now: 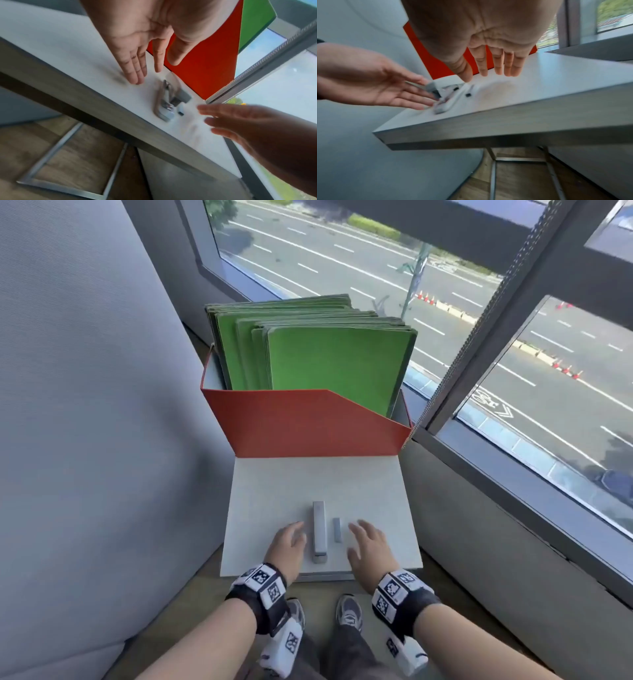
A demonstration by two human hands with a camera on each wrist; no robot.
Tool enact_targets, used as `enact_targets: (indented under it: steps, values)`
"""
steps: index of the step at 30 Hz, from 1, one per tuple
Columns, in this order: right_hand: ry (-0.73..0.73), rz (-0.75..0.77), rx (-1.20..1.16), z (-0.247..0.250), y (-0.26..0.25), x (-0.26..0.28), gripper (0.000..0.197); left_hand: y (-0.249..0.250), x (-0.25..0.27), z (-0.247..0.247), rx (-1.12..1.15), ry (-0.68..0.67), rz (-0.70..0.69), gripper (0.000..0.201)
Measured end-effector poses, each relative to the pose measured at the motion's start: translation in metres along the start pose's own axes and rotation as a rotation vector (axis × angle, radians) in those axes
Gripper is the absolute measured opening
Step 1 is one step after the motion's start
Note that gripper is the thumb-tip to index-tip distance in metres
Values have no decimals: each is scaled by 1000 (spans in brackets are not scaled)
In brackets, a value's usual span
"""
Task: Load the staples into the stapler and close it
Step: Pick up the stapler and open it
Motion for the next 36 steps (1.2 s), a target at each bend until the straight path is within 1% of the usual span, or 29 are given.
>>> enact_targets:
  steps: [3,5,7,8,10,12,15,16,18,20,22,24,26,27,29,30,33,36]
  values:
    - [-7,39,-139,-9,-34,-8,51,5,-3,-14,187,-6,55,40]
    - [-36,-1,-226,-15,-50,-14,53,6,-3,-20,318,-17,82,33]
    - [-40,-70,-245,-20,-55,-22,56,5,-3,-18,390,-2,107,26]
    - [-50,-92,-210,-21,-58,-25,58,7,-3,-16,416,14,106,26]
    - [-84,-87,-128,-26,-63,-30,62,3,-4,-18,481,5,145,29]
    - [-110,-100,-106,-28,-63,-33,65,-1,-6,-20,553,-1,170,29]
    - [-87,-120,-91,-21,-62,-31,64,-4,-9,-23,668,-13,201,30]
    - [-92,-127,-103,-18,-61,-29,65,-4,-9,-23,698,-8,213,33]
    - [-103,-94,-101,-15,-65,-22,67,0,-8,-26,769,-22,223,39]
    - [-92,-32,-106,-10,-73,-14,59,6,-7,-30,855,-58,212,38]
    - [-49,-16,-148,-3,-77,-8,53,11,-7,-35,893,-93,207,39]
    - [-35,-28,-143,-1,-73,-6,53,12,-8,-40,909,-124,225,42]
    - [-49,-17,-80,-2,-71,-4,58,12,-7,-45,926,-163,261,42]
    - [-63,-8,-32,-3,-71,-3,63,15,-6,-49,954,-198,278,44]
    - [-75,13,52,-5,-71,-2,69,15,-4,-55,1022,-236,327,63]
    - [-72,26,72,-4,-71,-2,67,14,-5,-56,1046,-235,346,65]
    - [-61,64,123,3,-76,-2,53,15,-5,-58,1077,-246,391,61]
    - [-90,99,178,13,-82,-2,46,16,-8,-59,1113,-252,388,60]
Point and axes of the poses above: each hand's wrist, its own x-axis away from the middle knuckle, its own z-axis out of the back of the hand, y = z × x, the point moved 8 cm from there along -x, towards the middle knuckle, and after that the axes turned 6 degrees about -y, right-handed, at the moved point
